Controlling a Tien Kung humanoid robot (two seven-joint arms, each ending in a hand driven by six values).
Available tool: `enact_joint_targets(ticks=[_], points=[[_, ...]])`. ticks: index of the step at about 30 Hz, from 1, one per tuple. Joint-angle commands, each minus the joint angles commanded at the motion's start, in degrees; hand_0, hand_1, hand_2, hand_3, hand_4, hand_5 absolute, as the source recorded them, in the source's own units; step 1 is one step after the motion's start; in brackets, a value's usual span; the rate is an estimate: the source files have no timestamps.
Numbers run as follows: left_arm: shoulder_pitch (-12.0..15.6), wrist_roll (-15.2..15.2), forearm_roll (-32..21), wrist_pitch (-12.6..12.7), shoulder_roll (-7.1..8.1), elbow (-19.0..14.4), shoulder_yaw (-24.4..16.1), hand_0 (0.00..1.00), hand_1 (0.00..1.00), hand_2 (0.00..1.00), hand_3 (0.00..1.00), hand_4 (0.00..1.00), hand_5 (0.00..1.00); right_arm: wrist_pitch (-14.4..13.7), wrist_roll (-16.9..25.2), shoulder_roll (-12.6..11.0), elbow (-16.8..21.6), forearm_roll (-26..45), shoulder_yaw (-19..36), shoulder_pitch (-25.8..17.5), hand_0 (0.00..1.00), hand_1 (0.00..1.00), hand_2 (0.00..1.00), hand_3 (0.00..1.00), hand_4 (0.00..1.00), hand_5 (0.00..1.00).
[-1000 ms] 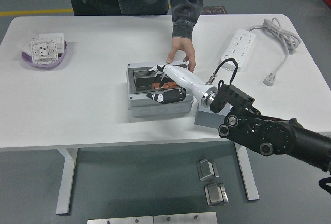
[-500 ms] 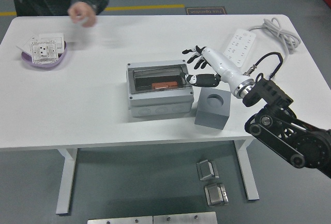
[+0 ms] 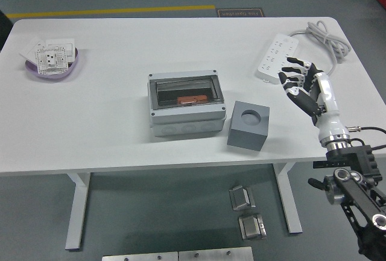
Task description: Pick up the cylinder from the cube,place it in the box,flap close box
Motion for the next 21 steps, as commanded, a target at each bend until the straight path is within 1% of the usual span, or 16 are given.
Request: enact_joint_targets(ticks=[2, 3, 5, 6, 8, 9, 11, 14, 15, 17, 21], points=[[-0.2, -0.18, -0.69, 0.07, 0.0, 0.0, 0.49, 0.666, 0.649, 0.556, 0.641, 0.383, 0.002, -0.32, 0.87, -0.21, 0.05, 2.38, 2.39, -0.94, 0.486, 0.519, 0.633, 0.677, 0.734, 0.374], [-0.3, -0.28, -1.18, 0.1, 0.0, 0.0, 0.85, 0.667, 0.651, 0.557, 0.643, 0.385, 0.002, -1.22, 0.2, -0.42, 0.26, 2.04, 3.66, -1.23, 0.669, 0.673, 0.706, 0.768, 0.808, 0.413], [-0.47, -0.39, -1.78, 0.14, 0.02, 0.0, 1.18, 0.667, 0.651, 0.557, 0.643, 0.385, 0.002, -3.45, -2.59, -1.02, 1.32, -1.23, 5.88, -1.28, 0.669, 0.673, 0.706, 0.768, 0.808, 0.413], [-0.55, -0.41, -1.86, 0.14, 0.04, 0.0, 1.2, 0.667, 0.651, 0.557, 0.643, 0.385, 0.002, -4.12, -4.28, -1.31, 1.87, -3.2, 6.72, -1.17, 0.669, 0.673, 0.706, 0.768, 0.808, 0.413], [-0.84, -0.39, -1.58, 0.13, 0.21, 0.0, 1.08, 0.667, 0.651, 0.557, 0.643, 0.385, 0.002, -1.99, -9.26, -1.86, 3.36, -8.21, 7.98, -0.69, 0.669, 0.673, 0.706, 0.768, 0.808, 0.413], [-0.93, -0.41, -1.58, 0.15, 0.27, 0.0, 1.13, 0.667, 0.651, 0.557, 0.642, 0.383, 0.002, -1.1, -11.29, -1.9, 3.67, -10.27, 8.2, -0.58, 0.757, 0.724, 0.737, 0.772, 0.846, 0.462], [-0.99, -0.53, -2.14, 0.17, 0.47, 0.0, 1.7, 0.667, 0.651, 0.557, 0.642, 0.383, 0.002, -0.29, -15.14, -1.43, 4.05, -14.74, 8.42, -0.53, 0.757, 0.724, 0.737, 0.772, 0.846, 0.462], [-0.76, -0.89, -3.6, 0.18, 0.88, 0.0, 2.85, 0.667, 0.651, 0.557, 0.642, 0.383, 0.002, -0.7, -19.43, -0.45, 4.02, -20.81, 7.99, -0.45, 0.757, 0.724, 0.737, 0.772, 0.846, 0.462], [-0.7, -0.99, -3.85, 0.2, 1.04, 0.0, 3.01, 0.668, 0.653, 0.559, 0.643, 0.384, 0.002, -0.97, -20.5, -0.18, 3.89, -22.87, 7.73, -0.42, 0.745, 0.715, 0.721, 0.756, 0.754, 0.366], [-0.64, -1.13, -4.19, 0.23, 1.36, 0.0, 3.17, 0.668, 0.653, 0.559, 0.643, 0.384, 0.002, -1.65, -21.6, 0.25, 3.52, -27.14, 7.16, -0.38, 0.745, 0.715, 0.721, 0.756, 0.754, 0.366], [-0.67, -1.06, -4.21, 0.31, 1.86, 0.0, 3.01, 0.668, 0.655, 0.56, 0.644, 0.388, 0.002, -3.2, -20.8, 0.61, 2.94, -33.96, 6.81, -0.32, 0.754, 0.717, 0.724, 0.752, 0.753, 0.371]])
